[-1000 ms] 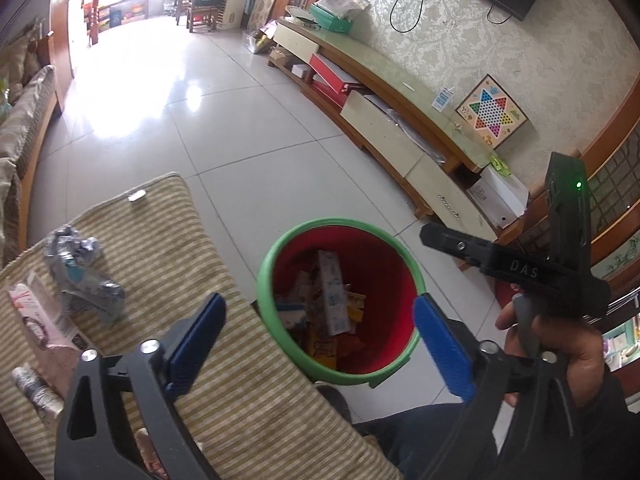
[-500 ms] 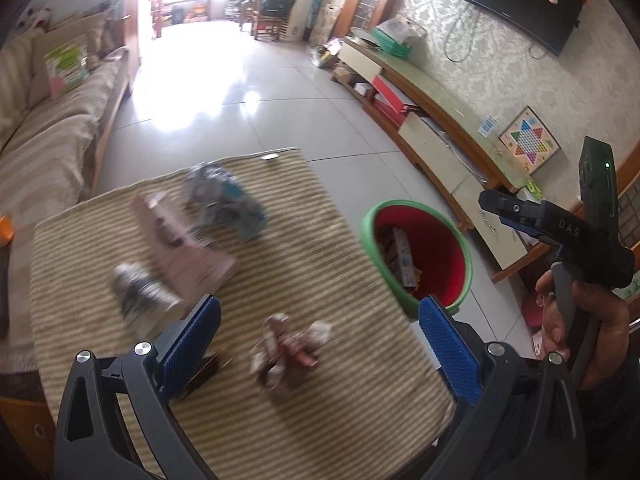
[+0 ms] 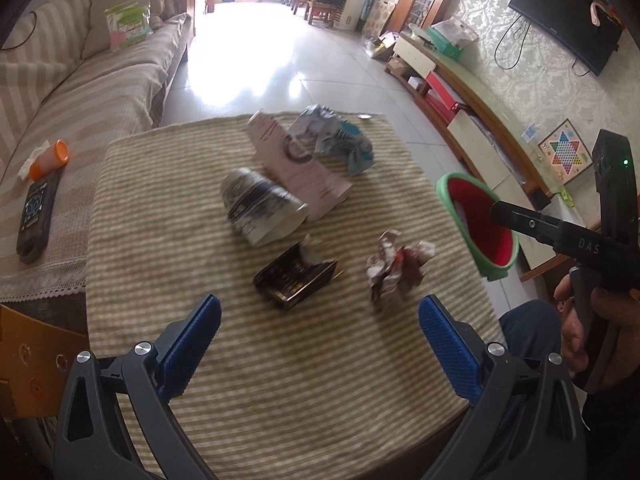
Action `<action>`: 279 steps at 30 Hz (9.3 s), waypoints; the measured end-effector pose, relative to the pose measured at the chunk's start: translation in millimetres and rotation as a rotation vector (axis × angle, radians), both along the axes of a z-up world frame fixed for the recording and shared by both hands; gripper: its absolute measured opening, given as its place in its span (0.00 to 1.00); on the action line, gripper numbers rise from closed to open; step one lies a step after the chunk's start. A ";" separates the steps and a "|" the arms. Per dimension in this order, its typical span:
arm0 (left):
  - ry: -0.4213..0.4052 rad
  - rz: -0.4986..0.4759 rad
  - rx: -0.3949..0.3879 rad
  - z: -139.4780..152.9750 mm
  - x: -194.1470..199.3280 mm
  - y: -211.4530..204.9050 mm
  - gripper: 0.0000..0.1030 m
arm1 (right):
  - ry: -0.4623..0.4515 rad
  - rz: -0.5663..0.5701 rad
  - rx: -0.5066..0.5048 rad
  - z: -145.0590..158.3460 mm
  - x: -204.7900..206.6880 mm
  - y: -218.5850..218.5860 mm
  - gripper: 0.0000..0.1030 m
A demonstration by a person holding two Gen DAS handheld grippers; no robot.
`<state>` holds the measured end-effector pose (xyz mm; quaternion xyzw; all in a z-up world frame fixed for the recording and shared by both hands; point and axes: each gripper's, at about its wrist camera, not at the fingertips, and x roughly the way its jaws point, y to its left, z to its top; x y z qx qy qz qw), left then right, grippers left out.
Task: Collect trash
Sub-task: 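Move both tools back over the remaining trash on the table, then grasp the crumpled pink wrapper with the right tool while the left tool grasps the dark cigarette box, then lift the wrapper and dark box and carry both over the red bucket, then open both tools over the red bucket to drop wrapper and box, then move both tools back over the remaining trash on the table, then grasp the foil snack bag with the right tool while the left tool grasps the patterned paper cup, then lift the snack bag and paper cup and carry both over the red bucket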
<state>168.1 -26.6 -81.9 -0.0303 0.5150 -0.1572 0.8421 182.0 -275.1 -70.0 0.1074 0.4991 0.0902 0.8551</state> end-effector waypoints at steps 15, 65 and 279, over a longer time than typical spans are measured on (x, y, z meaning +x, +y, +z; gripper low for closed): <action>0.069 -0.109 0.168 -52.8 16.6 -9.3 0.92 | 0.145 0.044 -0.020 -62.1 8.8 33.5 0.95; 0.105 -0.116 0.191 -78.1 46.4 -14.3 0.46 | 0.150 0.136 0.076 -72.9 19.5 49.3 0.37; -0.006 -0.215 -0.237 16.1 100.5 -276.6 0.68 | -0.110 -0.258 0.040 15.4 20.1 -246.7 0.20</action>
